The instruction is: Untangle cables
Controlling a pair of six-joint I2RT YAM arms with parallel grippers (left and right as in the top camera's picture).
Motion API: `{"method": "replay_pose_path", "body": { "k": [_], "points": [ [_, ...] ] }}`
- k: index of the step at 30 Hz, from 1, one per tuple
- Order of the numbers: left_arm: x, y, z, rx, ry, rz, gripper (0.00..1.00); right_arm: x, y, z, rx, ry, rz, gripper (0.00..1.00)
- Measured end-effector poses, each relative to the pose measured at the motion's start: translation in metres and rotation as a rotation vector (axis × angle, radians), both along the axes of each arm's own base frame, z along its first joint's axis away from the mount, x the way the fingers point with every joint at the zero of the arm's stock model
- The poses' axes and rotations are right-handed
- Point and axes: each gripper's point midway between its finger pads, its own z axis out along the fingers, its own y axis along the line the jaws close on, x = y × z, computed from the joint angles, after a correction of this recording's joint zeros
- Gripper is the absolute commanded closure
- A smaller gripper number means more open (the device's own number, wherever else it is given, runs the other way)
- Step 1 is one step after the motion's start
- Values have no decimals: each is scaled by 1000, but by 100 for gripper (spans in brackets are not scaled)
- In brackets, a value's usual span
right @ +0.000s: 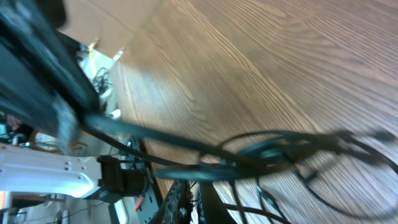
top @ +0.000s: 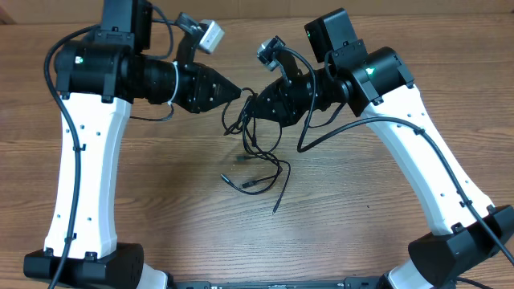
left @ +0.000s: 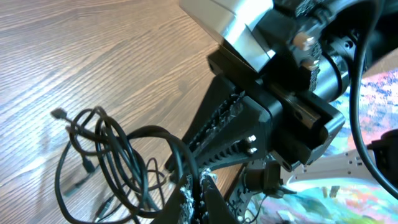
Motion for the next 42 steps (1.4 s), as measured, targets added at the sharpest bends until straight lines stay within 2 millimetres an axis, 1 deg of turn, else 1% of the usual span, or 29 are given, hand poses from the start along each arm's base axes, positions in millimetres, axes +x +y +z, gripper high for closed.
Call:
{"method": "replay_pose_path", "body": {
  "k": [1,2,3,4,5,11,16,17,18,19,20,21,27,28,29,30,31,34,35,36,38,39,40,41,42],
  "points": [
    [1,1,0,0,0,3,96,0,-1,-1,-9,6,-9,49],
    [1,2,0,0,0,6,96,1,-2,-2,-16,4,-14,44],
    [2,3,0,0,0,9,96,2,-2,-3,-20,2,-18,42],
    [2,3,0,1,0,10,96,3,-2,-3,-23,3,-23,35],
    [2,4,0,3,-1,11,96,3,-3,-4,-26,2,-26,32],
    [3,4,-1,10,-1,15,96,9,2,1,-7,-18,-40,34],
    [3,5,-2,12,3,19,96,19,7,9,27,-33,-75,41],
    [3,5,-2,11,6,21,96,20,8,10,33,-32,-82,44],
    [3,5,-2,11,9,23,96,22,9,12,39,-32,-88,60],
    [3,5,-2,10,12,25,96,23,10,13,45,-31,-95,81],
    [3,5,-2,10,14,26,96,24,11,14,49,-29,-102,91],
    [3,5,-2,10,14,27,96,24,11,14,46,-20,-114,96],
    [3,5,-2,13,17,31,96,22,17,7,-2,0,-159,96],
    [3,5,-2,13,18,31,96,21,18,5,-12,0,-164,89],
    [3,5,-3,14,18,31,96,20,18,3,-25,8,-172,64],
    [3,5,-3,14,18,31,96,19,18,0,-37,18,-181,41],
    [3,5,-2,14,17,31,96,16,17,-3,-53,25,-181,37],
    [3,5,-2,13,17,31,96,12,12,-9,-87,53,-191,36],
    [3,5,-2,13,17,31,96,11,11,-12,-99,62,-195,38],
    [3,5,-2,13,17,31,96,9,10,-13,-106,70,-196,43],
    [3,5,-2,13,17,31,96,8,8,-15,-118,75,-197,64],
    [3,5,-2,13,17,31,96,8,7,-16,-121,81,-202,67],
    [3,5,-2,13,17,31,96,7,7,-16,-121,91,-206,67],
    [3,5,-2,13,17,31,96,8,7,-16,-121,92,-210,62],
    [3,5,-2,13,17,31,96,8,8,-16,-119,94,-214,53]
  ]
}}
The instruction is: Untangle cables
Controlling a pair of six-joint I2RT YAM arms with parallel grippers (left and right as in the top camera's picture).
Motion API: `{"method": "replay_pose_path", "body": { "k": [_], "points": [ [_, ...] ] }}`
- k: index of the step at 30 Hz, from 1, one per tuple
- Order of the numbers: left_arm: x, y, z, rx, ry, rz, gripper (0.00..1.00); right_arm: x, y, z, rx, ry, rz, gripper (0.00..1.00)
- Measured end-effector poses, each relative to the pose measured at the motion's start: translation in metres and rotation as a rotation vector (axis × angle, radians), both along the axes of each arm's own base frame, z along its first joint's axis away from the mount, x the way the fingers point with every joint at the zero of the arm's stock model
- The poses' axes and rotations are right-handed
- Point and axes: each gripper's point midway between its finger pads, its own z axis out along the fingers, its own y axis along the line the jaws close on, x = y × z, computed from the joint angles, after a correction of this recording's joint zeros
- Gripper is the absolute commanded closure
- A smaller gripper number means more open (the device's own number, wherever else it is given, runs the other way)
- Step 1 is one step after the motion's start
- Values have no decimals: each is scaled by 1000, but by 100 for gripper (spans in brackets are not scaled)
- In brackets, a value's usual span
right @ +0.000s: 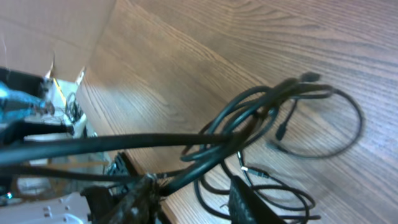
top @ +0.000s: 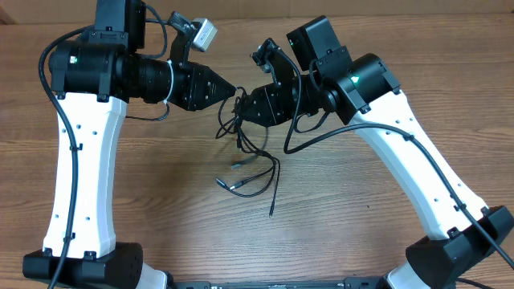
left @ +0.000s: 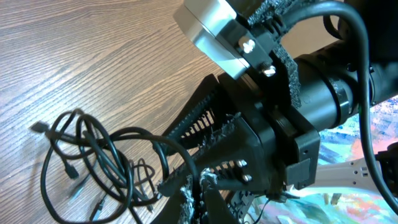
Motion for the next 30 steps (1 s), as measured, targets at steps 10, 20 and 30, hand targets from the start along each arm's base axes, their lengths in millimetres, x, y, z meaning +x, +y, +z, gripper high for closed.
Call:
{"method": "replay_pose_path", "body": {
  "k": [10,20,30],
  "points": [
    [0,0,0,0,0,0,96,0,11,3,4,-29,-6,71],
    [0,0,0,1,0,1,96,5,7,-2,-38,-30,-53,96],
    [6,22,-4,15,27,67,96,20,-37,-24,-196,-10,-181,96]
  ]
}}
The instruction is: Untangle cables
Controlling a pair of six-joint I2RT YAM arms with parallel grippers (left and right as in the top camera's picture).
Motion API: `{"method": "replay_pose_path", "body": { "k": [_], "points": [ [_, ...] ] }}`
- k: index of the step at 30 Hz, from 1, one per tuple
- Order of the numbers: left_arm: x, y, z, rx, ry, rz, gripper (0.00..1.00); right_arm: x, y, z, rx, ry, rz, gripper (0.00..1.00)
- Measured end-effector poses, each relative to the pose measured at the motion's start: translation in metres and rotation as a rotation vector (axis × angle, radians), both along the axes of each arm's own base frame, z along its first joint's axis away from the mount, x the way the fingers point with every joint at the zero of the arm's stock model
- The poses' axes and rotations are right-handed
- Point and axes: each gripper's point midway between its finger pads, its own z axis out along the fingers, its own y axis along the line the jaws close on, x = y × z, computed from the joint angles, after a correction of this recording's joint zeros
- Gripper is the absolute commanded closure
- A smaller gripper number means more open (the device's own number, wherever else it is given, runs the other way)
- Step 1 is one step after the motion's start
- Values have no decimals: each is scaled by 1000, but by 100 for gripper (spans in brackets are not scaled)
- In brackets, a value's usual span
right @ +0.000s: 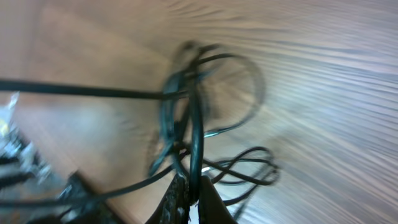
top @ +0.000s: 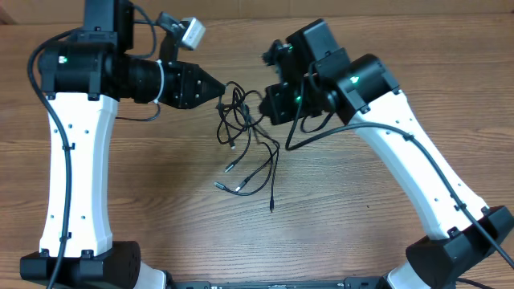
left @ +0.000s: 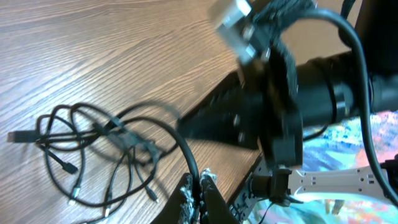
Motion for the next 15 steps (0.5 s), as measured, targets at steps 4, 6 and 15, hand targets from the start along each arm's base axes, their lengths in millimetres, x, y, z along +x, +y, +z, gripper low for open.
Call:
{"method": "replay_pose_path", "body": {
  "k": [4,6,15],
  "points": [
    [0,7,-1,0,16,19,96,20,-29,-4,-45,-1,-135,96],
    [0,7,-1,-3,18,19,95,28,-44,-7,-82,-1,-206,96],
    [-1,6,-1,-3,23,19,96,44,-118,-20,-281,8,-525,79]
  ]
}}
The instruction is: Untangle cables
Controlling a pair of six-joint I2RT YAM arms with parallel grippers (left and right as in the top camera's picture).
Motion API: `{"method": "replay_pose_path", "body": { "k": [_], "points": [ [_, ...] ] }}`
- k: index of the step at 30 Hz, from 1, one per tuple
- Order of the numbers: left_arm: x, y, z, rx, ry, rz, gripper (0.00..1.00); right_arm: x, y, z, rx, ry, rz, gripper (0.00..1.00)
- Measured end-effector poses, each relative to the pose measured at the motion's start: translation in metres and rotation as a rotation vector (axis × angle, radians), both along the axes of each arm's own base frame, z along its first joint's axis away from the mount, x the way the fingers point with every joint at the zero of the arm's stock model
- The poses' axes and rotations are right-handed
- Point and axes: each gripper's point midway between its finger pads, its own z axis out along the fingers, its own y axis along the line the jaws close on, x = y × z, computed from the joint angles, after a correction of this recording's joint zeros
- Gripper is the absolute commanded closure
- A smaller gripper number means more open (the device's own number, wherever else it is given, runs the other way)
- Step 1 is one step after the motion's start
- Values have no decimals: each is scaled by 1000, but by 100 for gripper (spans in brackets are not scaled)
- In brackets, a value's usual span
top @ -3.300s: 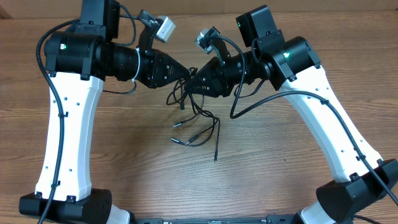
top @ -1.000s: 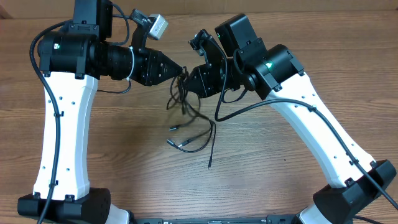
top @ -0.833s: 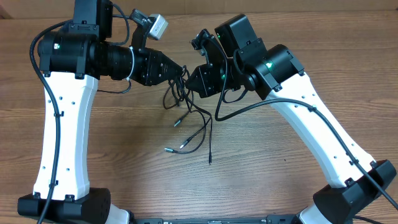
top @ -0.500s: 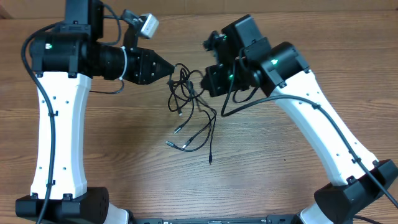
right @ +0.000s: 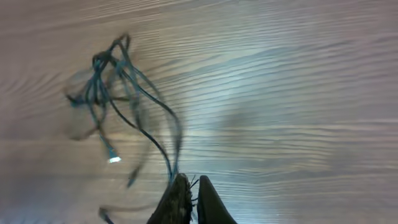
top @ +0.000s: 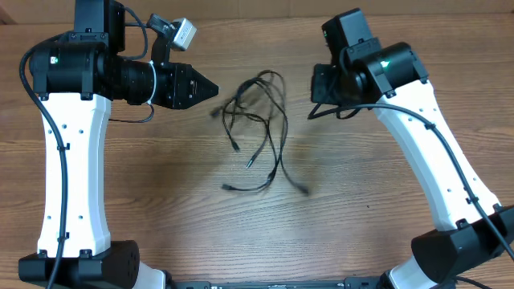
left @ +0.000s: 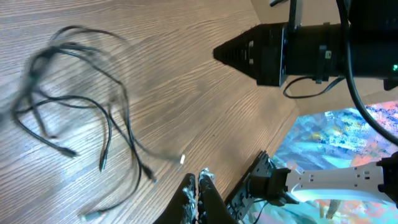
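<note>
A loose tangle of thin black cables (top: 259, 120) lies on the wooden table (top: 385, 233) between the arms, blurred in every view. Its plug ends trail toward the front. My left gripper (top: 215, 88) hovers left of the tangle, shut, with nothing between its fingers (left: 198, 186); the left wrist view shows the cables (left: 74, 106) well away from it. My right gripper (top: 315, 83) is up at the right of the tangle, its jaws close together. In the right wrist view a cable strand (right: 158, 134) runs down to its fingertips (right: 181, 186); no hold on it shows.
Each arm's own black cable loops hang near its wrist (top: 333, 108). The arm bases stand at the table's front corners (top: 80, 269). The right arm (left: 298, 53) shows across the table in the left wrist view.
Both grippers held strands of the tangle close together above the table. Now the arms are farther apart, the left holds nothing and the cables lie spread out between them.
At first both grippers met at the tangle, each shut on a strand, with the cables hanging below them. They stayed so while shifting left and back. Then the gap between them widened, and now the cables lie on the table, looser and more spread.
</note>
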Motion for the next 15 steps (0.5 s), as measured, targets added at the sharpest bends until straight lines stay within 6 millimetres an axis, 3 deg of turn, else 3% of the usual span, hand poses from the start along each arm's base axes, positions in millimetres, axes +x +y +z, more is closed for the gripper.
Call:
{"method": "replay_pose_path", "body": {
  "k": [1,2,3,11,15],
  "points": [
    [0,0,0,0,0,0,96,0,-2,0,-1,3,-6,47],
    [0,0,0,0,0,0,96,0,-3,-1,-4,6,6,25],
    [0,0,0,0,0,0,95,-1,-3,-1,1,9,21,17],
    [-2,2,-3,16,15,6,89,-30,26,-5,94,102,288,0],
    [-5,4,-7,34,37,13,88,-34,33,-4,116,102,367,0]
  ]
}}
